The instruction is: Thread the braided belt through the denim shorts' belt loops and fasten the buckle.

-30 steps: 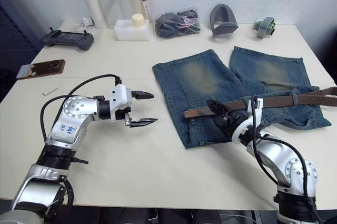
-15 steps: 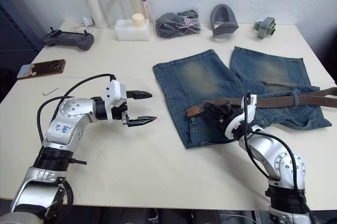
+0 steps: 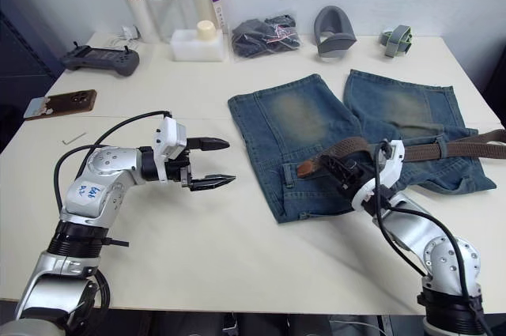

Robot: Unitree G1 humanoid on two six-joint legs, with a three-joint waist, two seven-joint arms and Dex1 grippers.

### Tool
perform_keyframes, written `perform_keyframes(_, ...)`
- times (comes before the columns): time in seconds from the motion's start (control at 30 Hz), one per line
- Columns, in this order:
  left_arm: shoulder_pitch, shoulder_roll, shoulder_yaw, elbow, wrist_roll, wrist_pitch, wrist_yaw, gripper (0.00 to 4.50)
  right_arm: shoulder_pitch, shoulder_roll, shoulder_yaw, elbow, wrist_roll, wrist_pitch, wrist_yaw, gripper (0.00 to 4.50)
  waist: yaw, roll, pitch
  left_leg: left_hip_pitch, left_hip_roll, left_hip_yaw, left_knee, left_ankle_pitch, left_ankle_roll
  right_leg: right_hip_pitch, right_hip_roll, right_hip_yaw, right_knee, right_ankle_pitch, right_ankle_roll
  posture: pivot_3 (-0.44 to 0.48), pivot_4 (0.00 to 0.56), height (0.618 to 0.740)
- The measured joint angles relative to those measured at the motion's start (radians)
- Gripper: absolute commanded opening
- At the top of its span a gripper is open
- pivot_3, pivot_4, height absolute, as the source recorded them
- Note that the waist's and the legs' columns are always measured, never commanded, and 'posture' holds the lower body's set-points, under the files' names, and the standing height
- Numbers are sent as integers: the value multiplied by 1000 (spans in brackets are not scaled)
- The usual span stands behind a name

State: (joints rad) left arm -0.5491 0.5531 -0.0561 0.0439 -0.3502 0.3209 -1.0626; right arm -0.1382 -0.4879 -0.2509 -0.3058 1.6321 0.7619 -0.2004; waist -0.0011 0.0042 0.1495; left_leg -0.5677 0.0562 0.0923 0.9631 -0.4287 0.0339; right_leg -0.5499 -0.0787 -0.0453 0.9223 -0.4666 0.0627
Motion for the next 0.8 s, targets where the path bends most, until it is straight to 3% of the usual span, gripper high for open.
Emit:
perform_keyframes(0.27, 0, 0, 0, 1, 4, -8, 4, 4500, 10, 79, 6, 3, 62, -8, -22, 45, -3, 0, 0, 0, 0, 0, 0, 0, 0, 0, 0, 0, 1, 0, -1, 0, 150, 649)
perform_keyframes(0.6, 3, 0, 0, 1, 7, -15, 6, 4500, 10, 83, 49, 22, 207, 12, -110, 45, -2, 0, 0, 0, 0, 0, 0, 0, 0, 0, 0, 0, 1, -1, -2, 0, 150, 649)
perform_keyframes(0.8, 12, 10, 0, 1, 13, -17, 6, 4500, -3, 62, 141, -33, 75, 42, -141, 45, -4, -6, -4, 2, 1, 0, -1, 0, 0, 1, 1, -1, 1, -2, -3, 0, 150, 649)
